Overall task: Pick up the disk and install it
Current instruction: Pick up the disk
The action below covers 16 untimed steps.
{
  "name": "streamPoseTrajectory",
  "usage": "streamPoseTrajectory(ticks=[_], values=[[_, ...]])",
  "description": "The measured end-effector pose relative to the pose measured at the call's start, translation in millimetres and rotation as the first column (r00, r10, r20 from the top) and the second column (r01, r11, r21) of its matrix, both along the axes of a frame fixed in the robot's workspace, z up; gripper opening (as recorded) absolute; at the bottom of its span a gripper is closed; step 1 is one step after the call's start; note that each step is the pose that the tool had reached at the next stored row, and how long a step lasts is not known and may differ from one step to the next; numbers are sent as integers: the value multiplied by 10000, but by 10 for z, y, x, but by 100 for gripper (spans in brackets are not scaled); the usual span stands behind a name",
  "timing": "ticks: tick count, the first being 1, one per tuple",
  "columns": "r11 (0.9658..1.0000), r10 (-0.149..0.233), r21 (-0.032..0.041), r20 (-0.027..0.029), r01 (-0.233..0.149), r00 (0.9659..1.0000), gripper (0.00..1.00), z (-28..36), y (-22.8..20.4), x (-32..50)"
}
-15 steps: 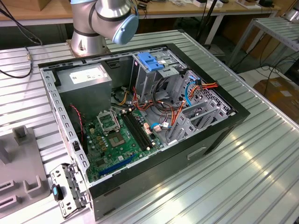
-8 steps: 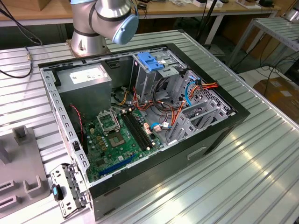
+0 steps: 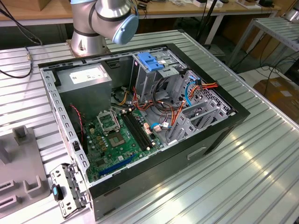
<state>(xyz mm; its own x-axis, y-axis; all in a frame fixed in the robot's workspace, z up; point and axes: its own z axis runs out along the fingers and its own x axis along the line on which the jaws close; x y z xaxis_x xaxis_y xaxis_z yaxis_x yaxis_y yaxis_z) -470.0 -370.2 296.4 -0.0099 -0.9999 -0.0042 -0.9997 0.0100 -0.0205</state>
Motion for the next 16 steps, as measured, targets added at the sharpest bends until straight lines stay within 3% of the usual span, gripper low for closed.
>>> streamPoseTrajectory(ticks=[2,16], values=[[10000,0,-1,0,0,10000,37,0,0,0],[10000,0,1,7,0,10000,37,4,0,0]])
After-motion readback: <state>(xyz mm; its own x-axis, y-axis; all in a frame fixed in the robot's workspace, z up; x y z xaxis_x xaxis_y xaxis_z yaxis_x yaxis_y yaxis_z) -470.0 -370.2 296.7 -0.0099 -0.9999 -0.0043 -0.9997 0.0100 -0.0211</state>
